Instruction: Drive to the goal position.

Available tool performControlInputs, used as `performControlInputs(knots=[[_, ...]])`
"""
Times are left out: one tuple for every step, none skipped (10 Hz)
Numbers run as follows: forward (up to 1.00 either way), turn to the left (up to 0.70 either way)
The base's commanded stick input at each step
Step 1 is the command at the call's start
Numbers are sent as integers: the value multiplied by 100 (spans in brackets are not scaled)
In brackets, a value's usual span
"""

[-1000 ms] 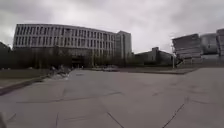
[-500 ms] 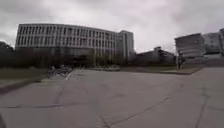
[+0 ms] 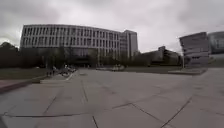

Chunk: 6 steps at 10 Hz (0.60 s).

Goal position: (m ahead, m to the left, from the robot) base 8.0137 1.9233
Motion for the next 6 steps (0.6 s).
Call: performControlInputs(knots=[[70, 0], [70, 0], [70, 0], [70, 0], [70, 0], [70, 1]])
